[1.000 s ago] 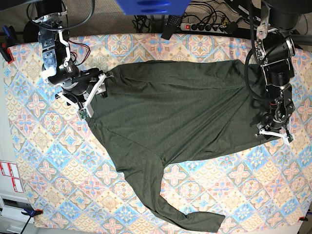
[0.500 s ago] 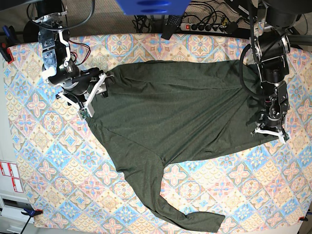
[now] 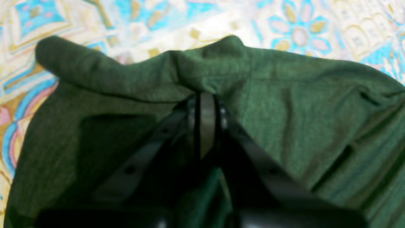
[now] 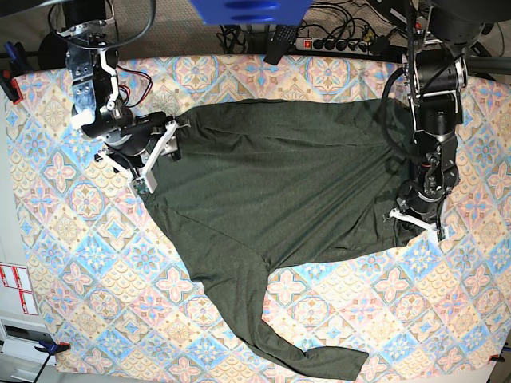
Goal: Fold the T-shirt properly
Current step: 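Slide the left gripper down the shirt side and grasp the side edge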
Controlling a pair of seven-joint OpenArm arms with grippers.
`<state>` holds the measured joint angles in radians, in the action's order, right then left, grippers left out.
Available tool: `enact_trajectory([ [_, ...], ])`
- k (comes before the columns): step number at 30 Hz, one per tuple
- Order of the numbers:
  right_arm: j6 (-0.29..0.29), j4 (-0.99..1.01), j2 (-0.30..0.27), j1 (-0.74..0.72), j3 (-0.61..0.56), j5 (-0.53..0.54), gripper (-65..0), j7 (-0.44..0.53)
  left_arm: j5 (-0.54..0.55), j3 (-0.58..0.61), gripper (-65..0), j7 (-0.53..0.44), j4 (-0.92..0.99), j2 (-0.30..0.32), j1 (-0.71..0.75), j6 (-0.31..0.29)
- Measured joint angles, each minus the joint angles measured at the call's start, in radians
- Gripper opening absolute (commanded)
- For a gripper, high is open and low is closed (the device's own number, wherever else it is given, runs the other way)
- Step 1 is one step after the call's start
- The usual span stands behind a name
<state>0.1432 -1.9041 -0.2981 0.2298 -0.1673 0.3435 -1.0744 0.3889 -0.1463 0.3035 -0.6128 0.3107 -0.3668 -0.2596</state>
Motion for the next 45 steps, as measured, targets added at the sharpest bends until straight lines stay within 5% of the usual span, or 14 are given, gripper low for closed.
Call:
enact_trajectory([
  [11,0.002,0.011,0.002,-0.042,-0.007,0.001,-32.5,-0.002,-0.015,-0.050,-65.0,0.082,-0.294,0.014,0.168,-0.010],
  [14,0.002,0.030,0.001,-0.045,-0.008,0.000,-32.5,-0.001,-0.015,-0.119,-60.6,0.094,-0.304,0.019,0.153,-0.008],
  [27,0.002,0.032,0.015,-0.048,-0.035,-0.001,-32.5,0.000,-0.014,-0.203,-12.3,0.095,-0.169,0.078,0.060,0.049],
  [45,0.000,0.005,0.013,-0.040,-0.033,0.000,-32.5,-0.007,-0.019,-0.205,-11.9,0.027,0.028,0.035,-0.033,0.061],
])
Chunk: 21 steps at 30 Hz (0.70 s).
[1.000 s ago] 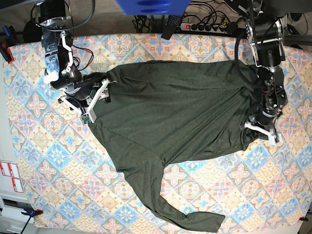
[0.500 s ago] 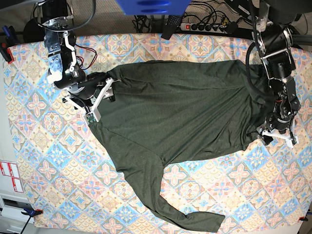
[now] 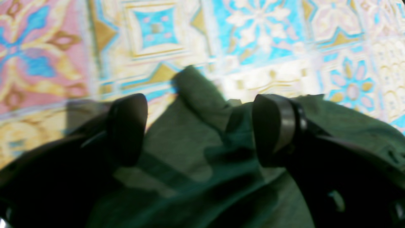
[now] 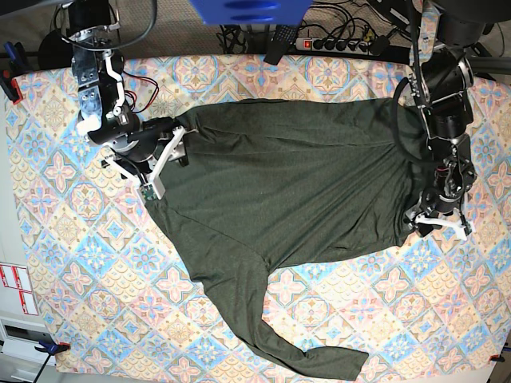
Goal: Fold the T-shirt properly
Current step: 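Slide the left gripper down the shirt side and grasp the side edge, then move the right gripper down the shirt side and grasp the hem edge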
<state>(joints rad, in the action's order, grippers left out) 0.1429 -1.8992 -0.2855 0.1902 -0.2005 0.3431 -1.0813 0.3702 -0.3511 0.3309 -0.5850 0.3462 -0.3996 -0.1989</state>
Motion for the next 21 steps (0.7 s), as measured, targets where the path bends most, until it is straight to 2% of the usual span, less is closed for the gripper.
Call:
enact_trajectory([
  [3,0.002,-0.005,0.000,-0.002,0.000,0.001,-32.5,0.006,-0.001,0.029,-16.4,-0.021,0.006,-0.016,-0.003,0.004],
  [5,0.002,-0.005,0.000,-0.001,0.001,0.001,-32.5,0.003,-0.001,0.073,-22.9,-0.029,0.010,-0.024,-0.006,0.008],
  [9,0.002,-0.005,0.000,-0.002,0.002,0.000,-32.5,0.003,0.010,0.148,-42.3,-0.032,0.010,-0.043,-0.011,0.006],
  [13,0.002,-0.005,0.000,-0.002,0.003,0.001,-32.5,0.003,0.011,0.159,-63.1,-0.033,0.010,-0.063,-0.010,-0.002],
  [14,0.002,-0.005,0.000,-0.002,0.003,0.000,-32.5,0.003,0.011,0.159,-65.0,-0.032,0.009,-0.063,-0.010,-0.002],
  [21,0.002,-0.005,0.000,-0.006,0.005,0.000,-32.5,0.007,0.014,0.160,-65.0,-0.024,0.009,-0.052,-0.010,-0.008],
])
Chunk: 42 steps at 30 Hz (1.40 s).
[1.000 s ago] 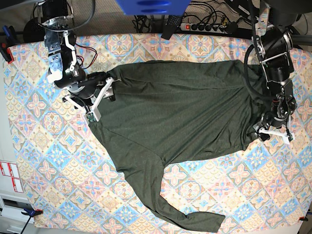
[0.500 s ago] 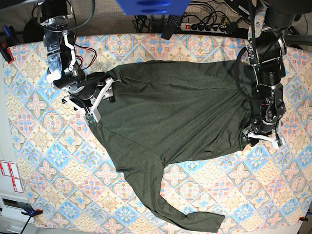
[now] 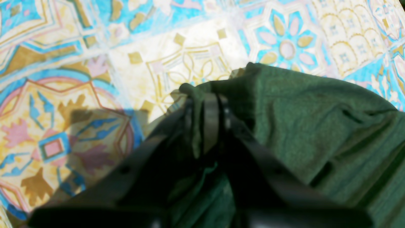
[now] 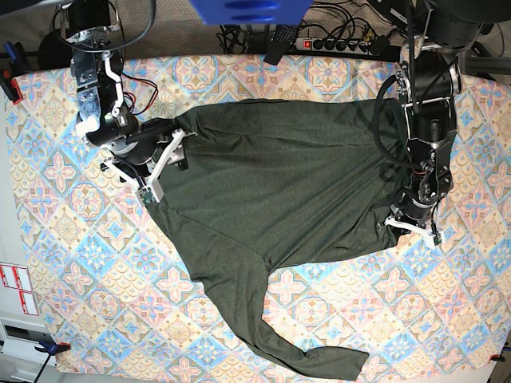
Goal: Fold the T-shirt properly
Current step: 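Move the right gripper down the shirt side and grasp the hem edge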
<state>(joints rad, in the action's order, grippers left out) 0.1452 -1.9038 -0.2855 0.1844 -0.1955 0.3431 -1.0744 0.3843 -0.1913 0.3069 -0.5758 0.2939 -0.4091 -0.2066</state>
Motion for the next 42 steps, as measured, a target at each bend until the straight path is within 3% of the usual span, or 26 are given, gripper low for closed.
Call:
enact_trajectory([
  [7,0.002,0.042,-0.020,-0.049,-0.003,0.008,-32.5,-0.003,0.012,0.000,-65.0,0.018,-0.008,0.031,0.014,-0.011],
  [12,-0.008,0.082,-0.032,-0.117,0.003,0.001,-32.5,0.048,-0.005,-0.002,-65.0,0.033,-0.168,0.053,0.131,0.002],
  [21,0.000,0.292,-0.030,-0.292,-0.006,0.134,-32.3,0.045,-0.001,0.000,-65.0,0.041,-0.322,0.116,0.225,0.000],
  [34,0.000,0.628,-0.026,-0.501,-0.008,0.136,-32.1,0.046,-0.006,0.000,-65.0,0.043,-0.382,0.155,0.270,0.000],
  [42,0.000,0.820,-0.028,-0.603,-0.035,0.133,-32.4,0.175,-0.010,0.000,-65.0,0.045,-0.453,0.155,0.272,-0.003],
])
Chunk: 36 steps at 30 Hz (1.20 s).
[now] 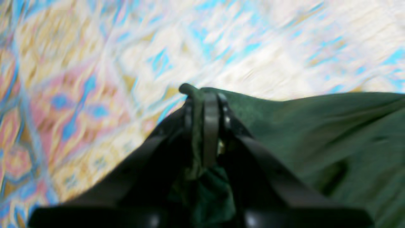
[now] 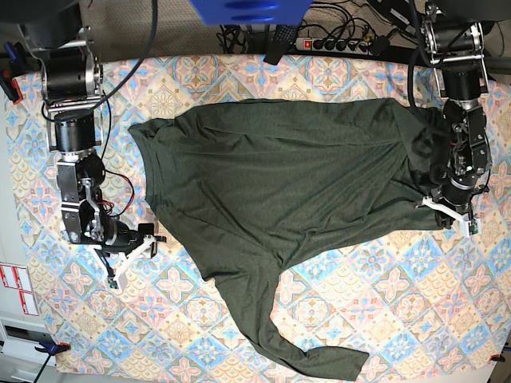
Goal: Fold the T-shirt properly
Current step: 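Move the right gripper down the shirt side and grasp the hem edge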
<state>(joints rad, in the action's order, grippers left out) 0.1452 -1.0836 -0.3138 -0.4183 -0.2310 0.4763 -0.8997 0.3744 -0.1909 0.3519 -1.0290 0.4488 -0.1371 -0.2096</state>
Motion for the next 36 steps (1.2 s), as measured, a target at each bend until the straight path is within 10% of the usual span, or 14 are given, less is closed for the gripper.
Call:
enact_trajectory([
  [13,0.004,0.264,0.096,-0.094,-0.238,0.003,-32.4,0.221,-0.001,0.002,-65.0,0.006,0.000,-0.002,0.005,0.003],
  [30,0.008,0.507,0.087,-0.138,-0.366,0.003,-32.6,0.457,0.000,0.002,-65.0,0.004,0.000,-0.002,0.024,0.003],
  [36,-0.001,0.515,0.087,-0.141,-0.365,0.002,-50.6,0.466,0.000,0.002,-65.0,0.004,0.000,-0.002,0.024,0.003],
])
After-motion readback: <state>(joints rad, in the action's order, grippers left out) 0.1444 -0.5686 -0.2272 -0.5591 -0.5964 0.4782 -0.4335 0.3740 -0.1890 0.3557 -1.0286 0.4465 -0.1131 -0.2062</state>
